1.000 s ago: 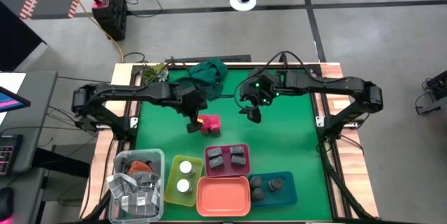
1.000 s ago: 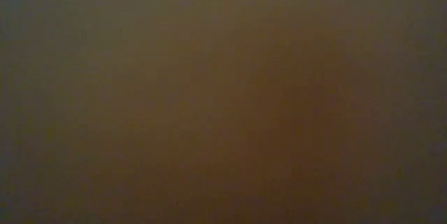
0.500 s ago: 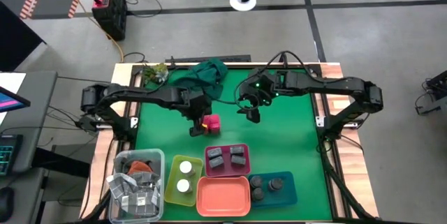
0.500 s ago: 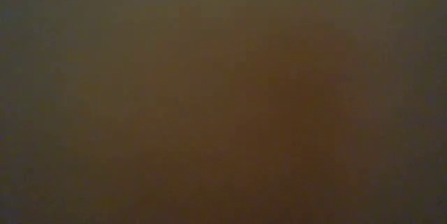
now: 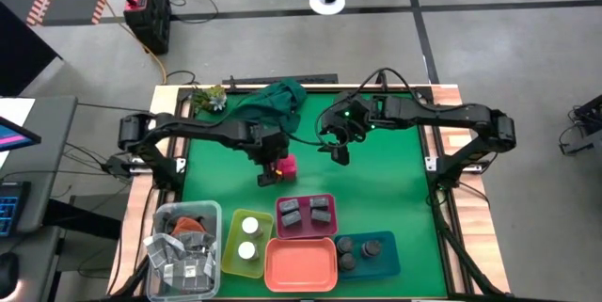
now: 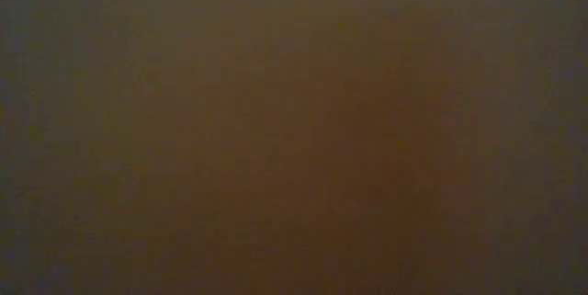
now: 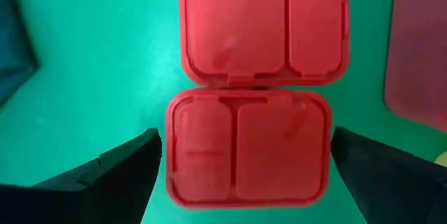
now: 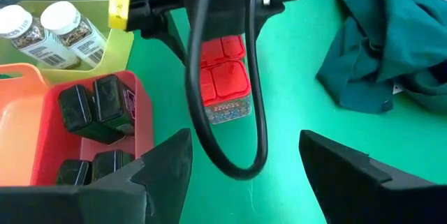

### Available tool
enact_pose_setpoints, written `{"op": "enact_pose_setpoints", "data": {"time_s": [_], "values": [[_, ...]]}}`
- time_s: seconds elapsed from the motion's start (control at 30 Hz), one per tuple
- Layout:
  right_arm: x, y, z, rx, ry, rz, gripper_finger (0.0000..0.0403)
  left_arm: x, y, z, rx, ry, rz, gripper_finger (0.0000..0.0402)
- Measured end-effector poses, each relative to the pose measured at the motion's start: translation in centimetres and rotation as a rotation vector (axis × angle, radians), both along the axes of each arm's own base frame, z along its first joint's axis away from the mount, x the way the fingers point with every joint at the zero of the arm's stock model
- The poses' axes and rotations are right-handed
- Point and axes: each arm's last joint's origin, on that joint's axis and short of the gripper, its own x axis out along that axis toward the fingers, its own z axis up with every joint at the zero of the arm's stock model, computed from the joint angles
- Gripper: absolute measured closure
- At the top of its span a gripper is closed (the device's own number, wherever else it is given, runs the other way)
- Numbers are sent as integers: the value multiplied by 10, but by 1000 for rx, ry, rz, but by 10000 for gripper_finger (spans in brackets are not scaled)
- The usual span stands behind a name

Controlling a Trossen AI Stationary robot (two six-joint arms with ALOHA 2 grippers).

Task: Sort spices by type
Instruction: Put the left red seasoning can into the orange bin

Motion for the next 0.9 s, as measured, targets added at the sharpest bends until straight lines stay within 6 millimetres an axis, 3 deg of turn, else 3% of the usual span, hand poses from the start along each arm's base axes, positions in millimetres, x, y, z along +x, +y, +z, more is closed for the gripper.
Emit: {"op": "enact_pose_setpoints", "data": {"time_s": [0.3, 0.57, 0.77, 0.9], "values": [[1, 0, 1, -2, -10, 0, 114, 7, -3, -18, -23, 49, 23, 50], [1, 0, 1, -2, -10, 0, 114, 9, -10, -19, -45, 45, 26, 111], [0, 0, 0, 2, 4, 0, 114, 5, -10, -16, -59, 68, 57, 113], [-1, 0, -1, 5, 19, -1, 114, -6, -8, -2, -56, 67, 74, 113]]}}
